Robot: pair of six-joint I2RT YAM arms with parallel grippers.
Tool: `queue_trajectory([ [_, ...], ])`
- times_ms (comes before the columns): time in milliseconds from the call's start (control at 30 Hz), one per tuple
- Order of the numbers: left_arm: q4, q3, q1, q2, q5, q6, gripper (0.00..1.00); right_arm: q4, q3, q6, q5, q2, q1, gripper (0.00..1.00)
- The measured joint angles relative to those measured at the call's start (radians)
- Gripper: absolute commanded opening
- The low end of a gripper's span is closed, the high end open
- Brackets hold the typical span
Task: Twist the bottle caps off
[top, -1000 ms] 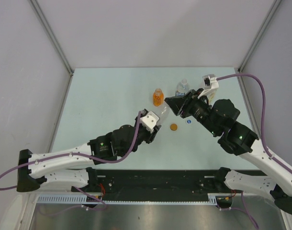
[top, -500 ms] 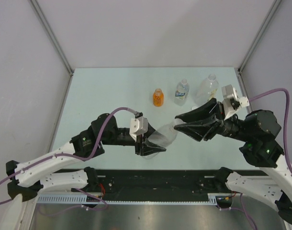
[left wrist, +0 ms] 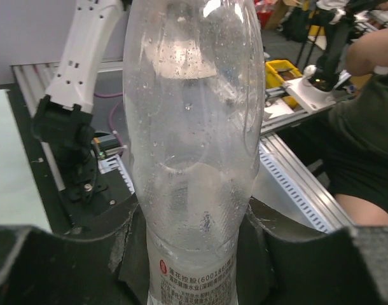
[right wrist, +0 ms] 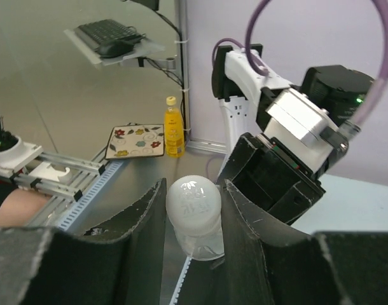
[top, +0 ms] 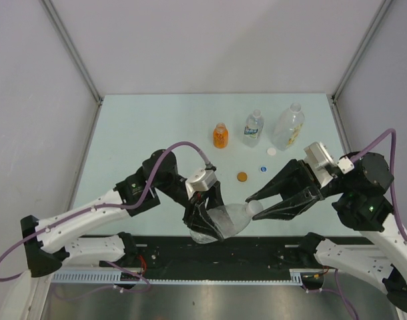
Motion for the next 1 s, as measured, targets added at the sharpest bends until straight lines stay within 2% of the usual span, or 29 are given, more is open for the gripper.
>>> queue_trajectory([
  [200,0.079,-0.002,-0.001,0.032,0.088,-0.077,0.00,0.037,0.004,-0.014,-0.093,0.011,0.000,0.00],
  [467,0.096,-0.002,0.001,0.045,0.134,-0.093,0.00,0.077,0.008,-0.016,-0.172,0.032,-0.002,0.00],
  [633,0.063,0.002,0.015,0.045,0.129,-0.055,0.00,0.089,0.006,0.011,-0.195,0.031,-0.035,0.00],
  [1000,-0.048,0.004,0.130,0.027,0.088,0.065,0.00,0.110,-0.008,0.112,-0.195,0.013,-0.200,0.00],
])
